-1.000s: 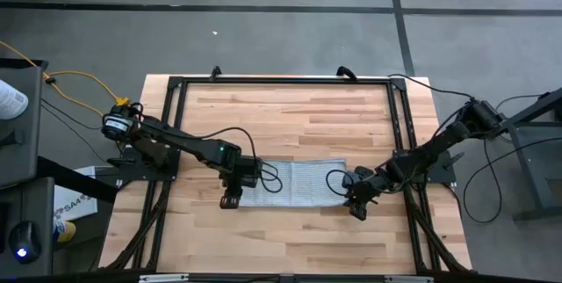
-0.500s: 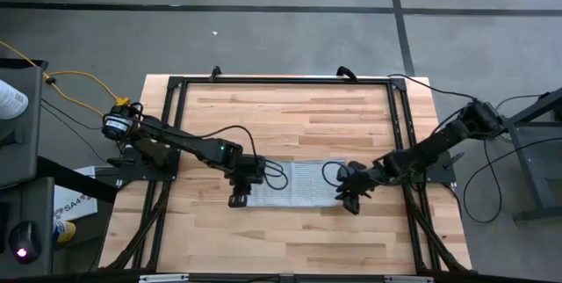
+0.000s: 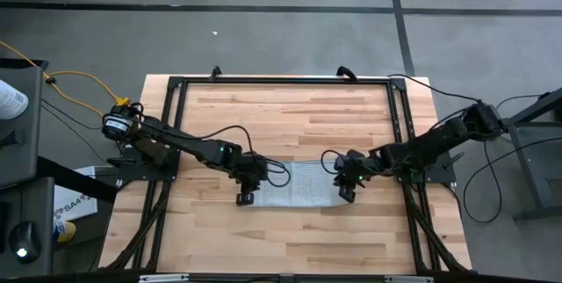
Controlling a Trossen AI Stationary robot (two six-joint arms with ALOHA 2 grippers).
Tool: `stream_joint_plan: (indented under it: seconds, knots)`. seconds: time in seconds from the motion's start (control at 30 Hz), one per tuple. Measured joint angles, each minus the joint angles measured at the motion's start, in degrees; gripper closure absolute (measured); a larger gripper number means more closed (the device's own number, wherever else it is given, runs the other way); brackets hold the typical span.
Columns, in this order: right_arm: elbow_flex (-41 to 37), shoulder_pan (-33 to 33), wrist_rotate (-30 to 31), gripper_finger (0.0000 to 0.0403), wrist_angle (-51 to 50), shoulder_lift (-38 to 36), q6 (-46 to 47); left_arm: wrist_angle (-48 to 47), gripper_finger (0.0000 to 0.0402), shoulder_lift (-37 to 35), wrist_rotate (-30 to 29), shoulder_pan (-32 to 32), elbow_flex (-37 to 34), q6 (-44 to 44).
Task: Fold microfiber towels
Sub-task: Fold the grey towel
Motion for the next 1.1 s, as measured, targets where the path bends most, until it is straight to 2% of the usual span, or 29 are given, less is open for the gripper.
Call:
stream_joint_plan:
  seconds: [0.23, 0.47, 0.7, 1.1]
  knots:
    - [0.0, -2.07, 0.11, 0.0362, -1.43, 0.0, -0.75, 3.58, 0.0329, 1.15, -0.08, 0.0, -0.03, 0.54]
    - [0.0, -3.3, 1.46, 0.0397, -3.52, 0.0, -2.39, 5.03, 0.0329, 5.72, -0.08, -0.37, -0.08, -1.28]
    - [0.0, -4.78, 4.15, 0.04, -3.78, 0.0, -4.95, 7.23, 0.0329, 7.34, 0.35, -3.52, -0.04, -3.3]
    - [0.05, -10.12, -0.63, 0.0401, -2.88, 5.3, -6.42, 6.43, 0.033, 7.74, -1.9, -6.45, -0.02, -6.4]
